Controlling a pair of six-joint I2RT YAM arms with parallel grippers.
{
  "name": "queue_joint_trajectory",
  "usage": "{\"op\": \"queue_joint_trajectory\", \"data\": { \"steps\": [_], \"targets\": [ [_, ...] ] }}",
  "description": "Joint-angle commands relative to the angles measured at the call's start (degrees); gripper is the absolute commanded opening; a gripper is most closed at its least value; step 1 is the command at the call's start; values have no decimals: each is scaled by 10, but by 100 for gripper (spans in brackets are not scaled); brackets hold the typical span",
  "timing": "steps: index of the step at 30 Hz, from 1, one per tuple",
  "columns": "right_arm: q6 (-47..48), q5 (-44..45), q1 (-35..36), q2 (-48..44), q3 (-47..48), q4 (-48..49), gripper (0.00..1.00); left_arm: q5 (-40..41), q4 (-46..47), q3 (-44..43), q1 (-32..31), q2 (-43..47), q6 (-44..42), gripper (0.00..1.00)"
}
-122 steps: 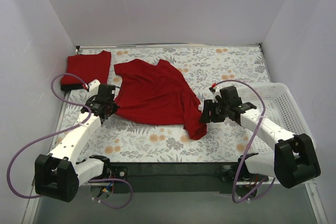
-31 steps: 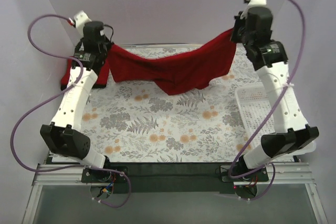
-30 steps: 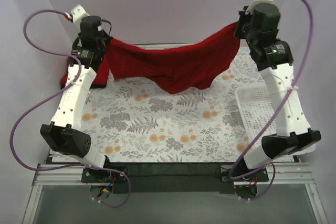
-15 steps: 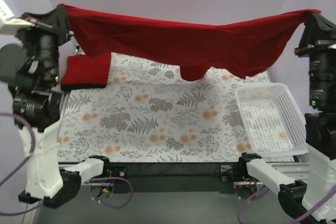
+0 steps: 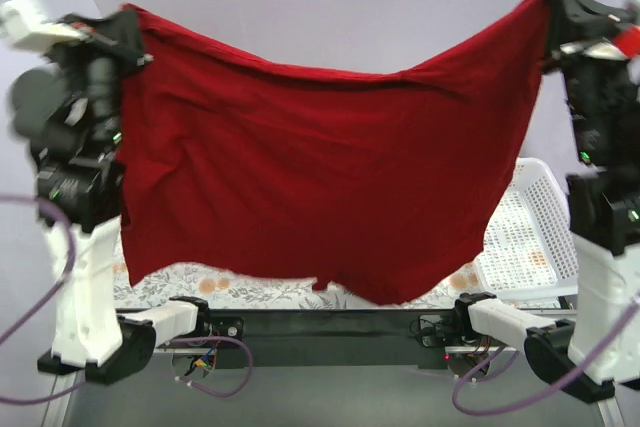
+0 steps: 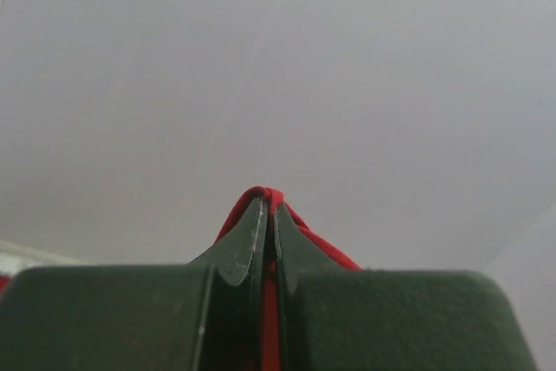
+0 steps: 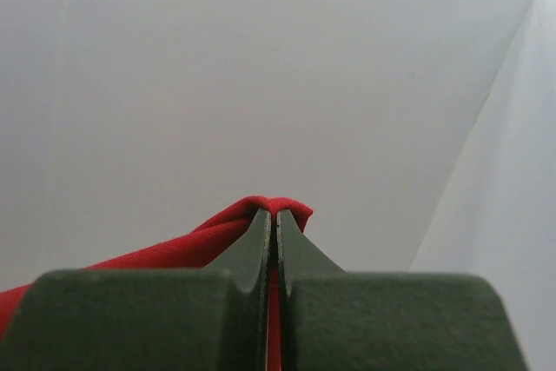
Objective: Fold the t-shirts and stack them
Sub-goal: Flatten the tshirt out, then fold the tshirt
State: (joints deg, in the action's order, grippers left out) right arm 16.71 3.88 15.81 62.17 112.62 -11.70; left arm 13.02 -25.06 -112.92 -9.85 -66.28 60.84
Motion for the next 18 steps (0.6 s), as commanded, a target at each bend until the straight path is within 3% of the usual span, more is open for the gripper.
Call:
{"op": "queue_joint_trajectory", "data": {
  "steps": [1, 5, 9, 18],
  "targets": [
    [29, -13, -2, 73, -13, -5, 1, 29, -24, 74, 4, -84, -30, 0],
    [45, 2, -2, 166, -22, -2, 1, 44, 13, 155, 18, -158, -31, 0],
    [48, -2, -3, 292, -19, 26, 1, 26, 42, 183, 45, -286, 4, 0],
    [43, 10, -8, 494, -39, 78, 1, 29, 68, 180, 68, -473, 43, 0]
  ]
}}
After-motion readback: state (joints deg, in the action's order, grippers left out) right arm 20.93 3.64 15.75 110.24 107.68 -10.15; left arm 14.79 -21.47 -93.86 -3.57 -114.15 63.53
